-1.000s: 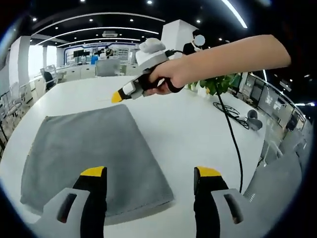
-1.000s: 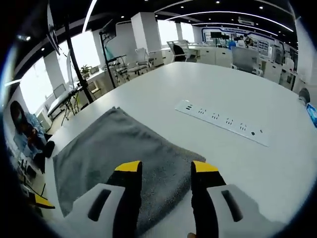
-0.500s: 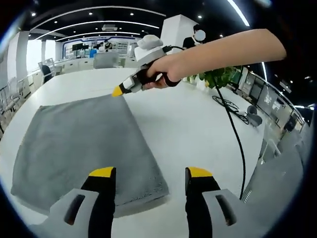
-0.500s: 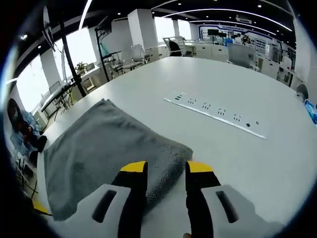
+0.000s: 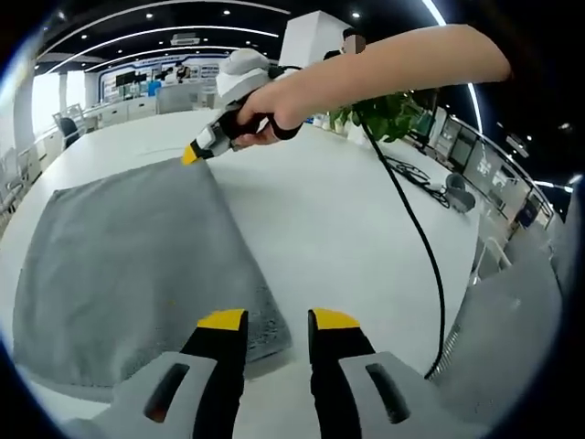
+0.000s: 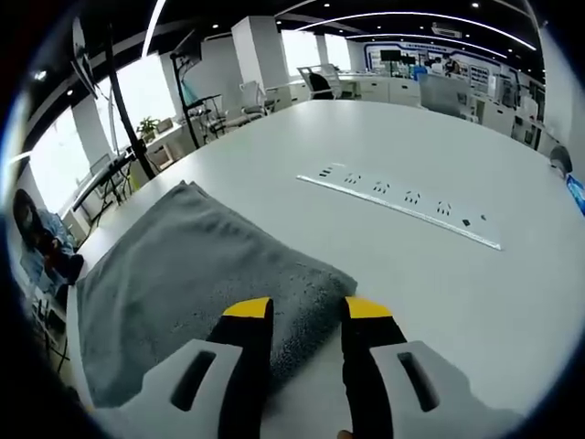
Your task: Fold the towel on the table until its edges align and the towel forms a compact rectangular stack.
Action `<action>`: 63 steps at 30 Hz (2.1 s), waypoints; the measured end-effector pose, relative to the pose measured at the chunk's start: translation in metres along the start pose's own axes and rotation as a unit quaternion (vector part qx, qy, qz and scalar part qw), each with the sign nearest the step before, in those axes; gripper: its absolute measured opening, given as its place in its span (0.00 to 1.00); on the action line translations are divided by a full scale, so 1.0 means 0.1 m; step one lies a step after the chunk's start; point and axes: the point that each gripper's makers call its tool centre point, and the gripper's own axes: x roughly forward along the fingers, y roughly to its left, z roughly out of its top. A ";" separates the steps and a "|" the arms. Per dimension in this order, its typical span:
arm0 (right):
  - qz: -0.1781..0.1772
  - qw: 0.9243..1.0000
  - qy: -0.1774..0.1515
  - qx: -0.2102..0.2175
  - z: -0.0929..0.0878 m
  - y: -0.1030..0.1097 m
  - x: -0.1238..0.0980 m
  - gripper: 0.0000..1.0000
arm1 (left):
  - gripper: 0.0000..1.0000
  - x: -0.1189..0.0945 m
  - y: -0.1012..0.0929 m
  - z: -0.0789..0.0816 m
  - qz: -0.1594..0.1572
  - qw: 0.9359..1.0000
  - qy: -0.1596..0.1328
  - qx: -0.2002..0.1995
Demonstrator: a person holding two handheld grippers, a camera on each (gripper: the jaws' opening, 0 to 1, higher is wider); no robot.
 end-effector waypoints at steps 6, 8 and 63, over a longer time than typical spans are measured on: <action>-0.004 1.000 0.005 0.001 -0.06 -0.08 -0.01 0.26 | 0.27 0.06 -0.01 -0.05 0.003 1.000 0.019 0.005; -0.005 1.000 0.006 0.005 -0.08 -0.11 0.02 0.25 | 0.26 0.07 0.01 -0.10 0.007 0.999 0.031 0.007; -0.079 0.997 0.014 0.007 -0.69 -1.11 -0.87 0.02 | 0.04 0.61 -1.25 0.22 -0.242 0.929 0.063 0.272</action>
